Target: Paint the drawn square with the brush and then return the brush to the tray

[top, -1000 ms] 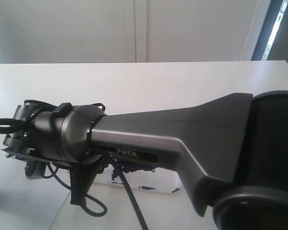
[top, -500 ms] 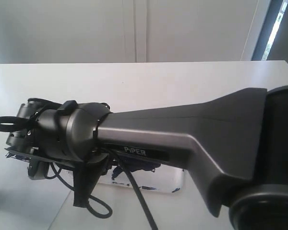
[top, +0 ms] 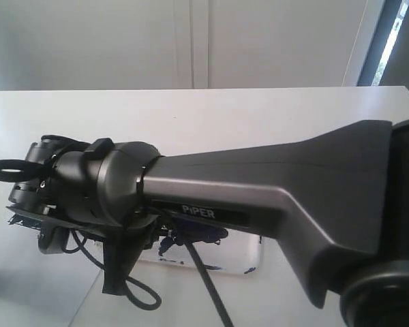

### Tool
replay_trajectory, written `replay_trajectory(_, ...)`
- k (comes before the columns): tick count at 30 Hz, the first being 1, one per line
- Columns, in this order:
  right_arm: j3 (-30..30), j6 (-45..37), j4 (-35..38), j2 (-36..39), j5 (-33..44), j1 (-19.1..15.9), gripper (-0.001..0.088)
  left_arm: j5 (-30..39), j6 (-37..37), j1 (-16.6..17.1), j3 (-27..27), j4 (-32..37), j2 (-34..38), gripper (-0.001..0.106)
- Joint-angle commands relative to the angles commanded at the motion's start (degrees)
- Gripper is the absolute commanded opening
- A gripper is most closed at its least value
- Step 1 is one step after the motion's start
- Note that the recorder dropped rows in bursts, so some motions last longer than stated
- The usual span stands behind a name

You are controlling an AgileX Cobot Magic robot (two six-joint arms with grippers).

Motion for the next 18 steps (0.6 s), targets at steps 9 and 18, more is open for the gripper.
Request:
replay_trajectory(9, 3.35, 0.0, 0.13, 0.01, 0.0, 0.0, 0.0, 0.24, 0.0, 0.0, 0.0, 0.0, 0.0, 0.051)
replay_trajectory(18, 3.28, 1.44, -2.4, -0.72, 0.0, 0.0, 0.0, 0.35, 0.0, 0.0, 0.0, 0.0, 0.0, 0.051)
